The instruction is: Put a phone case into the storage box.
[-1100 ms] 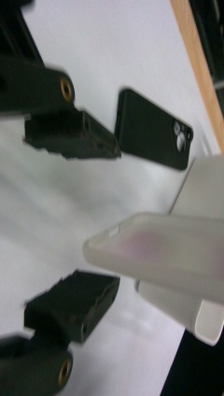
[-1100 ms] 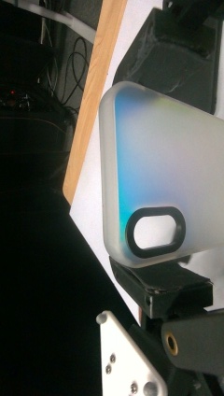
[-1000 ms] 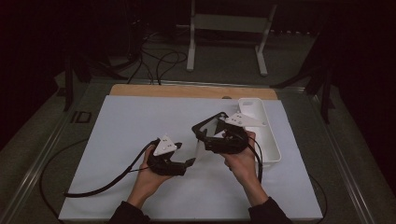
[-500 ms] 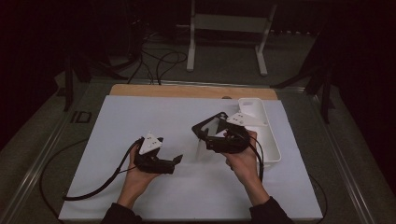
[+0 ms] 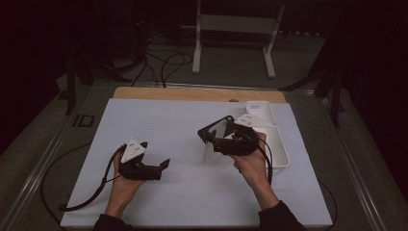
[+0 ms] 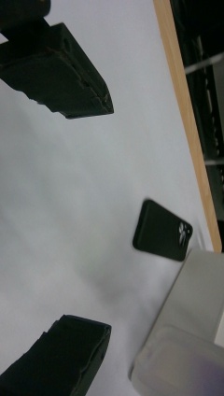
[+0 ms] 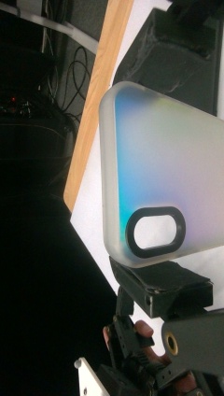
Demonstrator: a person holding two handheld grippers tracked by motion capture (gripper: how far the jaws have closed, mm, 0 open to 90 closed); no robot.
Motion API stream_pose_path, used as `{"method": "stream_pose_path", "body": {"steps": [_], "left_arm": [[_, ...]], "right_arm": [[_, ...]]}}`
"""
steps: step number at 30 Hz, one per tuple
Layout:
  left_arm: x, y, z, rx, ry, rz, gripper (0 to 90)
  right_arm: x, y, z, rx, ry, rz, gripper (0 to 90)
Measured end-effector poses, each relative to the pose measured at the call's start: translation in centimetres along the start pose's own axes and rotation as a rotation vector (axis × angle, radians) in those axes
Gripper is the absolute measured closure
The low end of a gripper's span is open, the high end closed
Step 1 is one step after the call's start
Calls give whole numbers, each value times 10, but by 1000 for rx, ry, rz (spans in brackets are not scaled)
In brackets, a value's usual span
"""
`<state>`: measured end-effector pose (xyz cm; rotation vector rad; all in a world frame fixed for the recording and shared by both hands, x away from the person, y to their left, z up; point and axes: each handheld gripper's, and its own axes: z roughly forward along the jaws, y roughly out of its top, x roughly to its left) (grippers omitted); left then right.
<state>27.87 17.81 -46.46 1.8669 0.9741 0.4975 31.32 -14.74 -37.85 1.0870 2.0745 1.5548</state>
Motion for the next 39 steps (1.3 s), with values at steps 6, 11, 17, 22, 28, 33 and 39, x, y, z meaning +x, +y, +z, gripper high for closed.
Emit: {"method": "stream_pose_path", "body": {"steps": [6,11,17,22,28,33,39], "left_arm": [[10,-11,-11,-13,31,-22,3],[17,-20,-18,-14,55,-32,3],[24,-32,-28,-15,88,-49,3],[28,-39,-35,-23,110,-45,3],[28,-42,-40,-24,135,-33,3],[30,-46,-43,-26,147,-49,3],[33,-48,-45,-31,150,-64,4]], "right_arm": [[-4,4,1,5,-11,-2,168],[-8,6,2,11,-25,-3,168],[-15,10,1,13,-48,-5,168],[-23,14,0,5,-63,-4,168],[-33,16,-1,8,-92,-9,168],[-41,17,-1,10,-114,-2,168],[-53,20,-3,10,-144,5,168]]}}
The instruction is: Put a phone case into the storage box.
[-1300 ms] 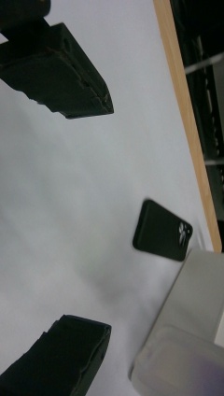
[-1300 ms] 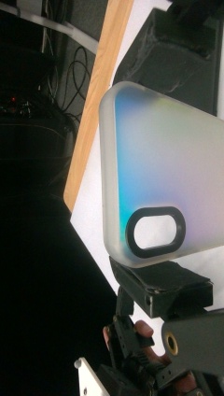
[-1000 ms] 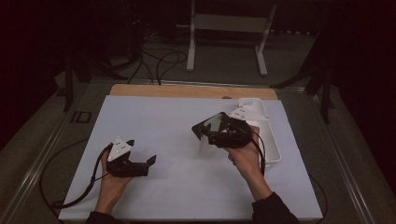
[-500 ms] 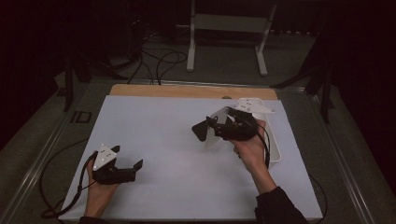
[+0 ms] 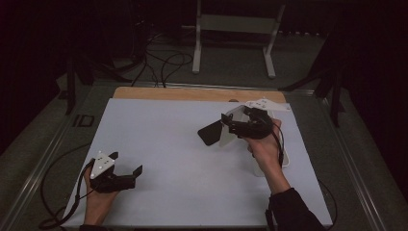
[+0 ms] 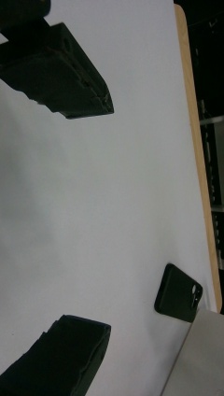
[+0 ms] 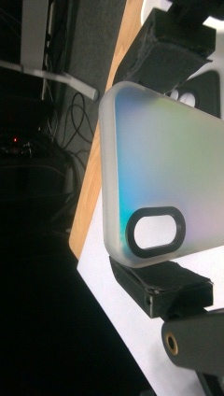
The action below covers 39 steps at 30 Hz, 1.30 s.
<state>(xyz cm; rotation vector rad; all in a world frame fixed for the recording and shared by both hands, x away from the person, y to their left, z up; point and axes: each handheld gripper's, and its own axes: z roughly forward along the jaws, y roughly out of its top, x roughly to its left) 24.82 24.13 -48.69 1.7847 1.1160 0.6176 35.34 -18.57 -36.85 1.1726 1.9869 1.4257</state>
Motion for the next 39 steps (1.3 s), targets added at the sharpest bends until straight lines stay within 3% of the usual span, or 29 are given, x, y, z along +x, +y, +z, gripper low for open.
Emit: {"method": "stream_pose_path", "body": {"steps": [39], "left_arm": [[-1,-3,2,15,-12,-7,4]], "right_arm": [[-59,29,17,10,-169,31,168]]}}
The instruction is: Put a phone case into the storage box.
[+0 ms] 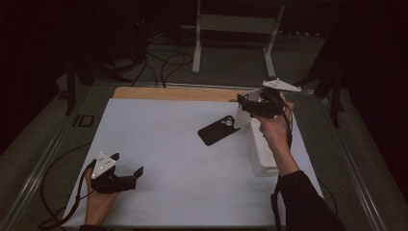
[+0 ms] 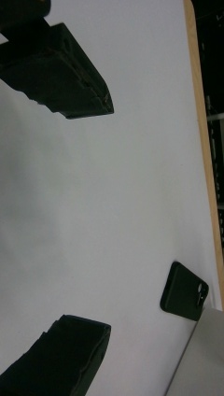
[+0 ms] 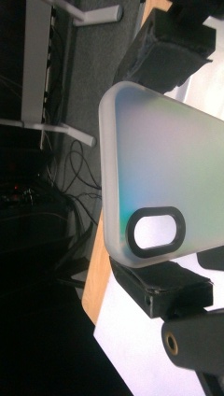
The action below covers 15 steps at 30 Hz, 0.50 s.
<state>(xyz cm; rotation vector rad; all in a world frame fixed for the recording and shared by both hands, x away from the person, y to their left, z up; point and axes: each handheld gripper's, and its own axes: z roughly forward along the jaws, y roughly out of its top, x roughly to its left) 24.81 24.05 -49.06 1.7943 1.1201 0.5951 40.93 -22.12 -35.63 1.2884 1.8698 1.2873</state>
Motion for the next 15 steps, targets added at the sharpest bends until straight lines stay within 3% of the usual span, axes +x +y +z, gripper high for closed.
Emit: {"method": "stream_pose_path", "body": {"steps": [15], "left_arm": [[0,0,1,2,-1,-3,4]], "right_arm": [[-20,10,8,-13,-55,28,168]]}}
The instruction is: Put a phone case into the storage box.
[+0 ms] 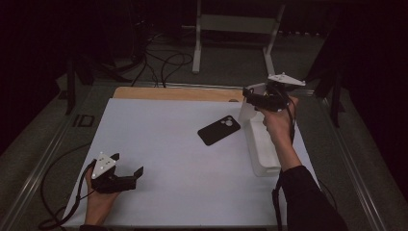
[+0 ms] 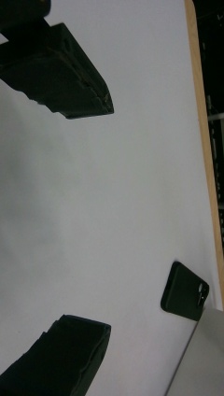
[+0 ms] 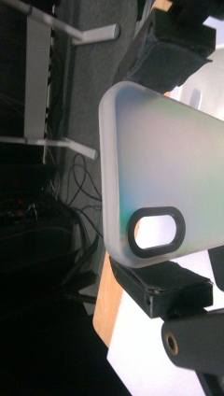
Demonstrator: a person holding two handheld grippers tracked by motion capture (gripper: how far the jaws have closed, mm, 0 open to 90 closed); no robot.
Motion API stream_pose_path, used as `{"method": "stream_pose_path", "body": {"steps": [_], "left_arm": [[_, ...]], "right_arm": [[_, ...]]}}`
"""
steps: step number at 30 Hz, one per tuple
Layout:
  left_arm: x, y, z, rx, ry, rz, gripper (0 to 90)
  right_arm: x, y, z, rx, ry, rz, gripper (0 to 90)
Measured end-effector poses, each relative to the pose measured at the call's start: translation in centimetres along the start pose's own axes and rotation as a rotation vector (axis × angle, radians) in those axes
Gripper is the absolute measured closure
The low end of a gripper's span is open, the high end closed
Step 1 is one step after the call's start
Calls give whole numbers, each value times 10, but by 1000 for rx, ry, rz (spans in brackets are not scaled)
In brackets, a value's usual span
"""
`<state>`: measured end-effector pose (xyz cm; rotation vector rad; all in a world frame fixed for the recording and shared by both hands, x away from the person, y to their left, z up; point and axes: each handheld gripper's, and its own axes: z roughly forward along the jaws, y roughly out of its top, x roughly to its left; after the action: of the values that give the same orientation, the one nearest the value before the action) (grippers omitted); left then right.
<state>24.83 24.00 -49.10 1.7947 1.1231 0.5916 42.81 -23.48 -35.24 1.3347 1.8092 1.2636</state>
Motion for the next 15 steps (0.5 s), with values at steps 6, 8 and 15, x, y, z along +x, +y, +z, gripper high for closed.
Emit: {"method": "stream_pose_path", "body": {"steps": [6,8,15], "left_arm": [[0,0,0,-1,-1,0,4],[0,0,0,-1,-2,1,4],[0,0,0,-3,-4,0,4]], "right_arm": [[-9,3,7,9,-39,3,168],[-11,3,10,9,-45,6,168],[-21,3,15,14,-86,22,167]]}}
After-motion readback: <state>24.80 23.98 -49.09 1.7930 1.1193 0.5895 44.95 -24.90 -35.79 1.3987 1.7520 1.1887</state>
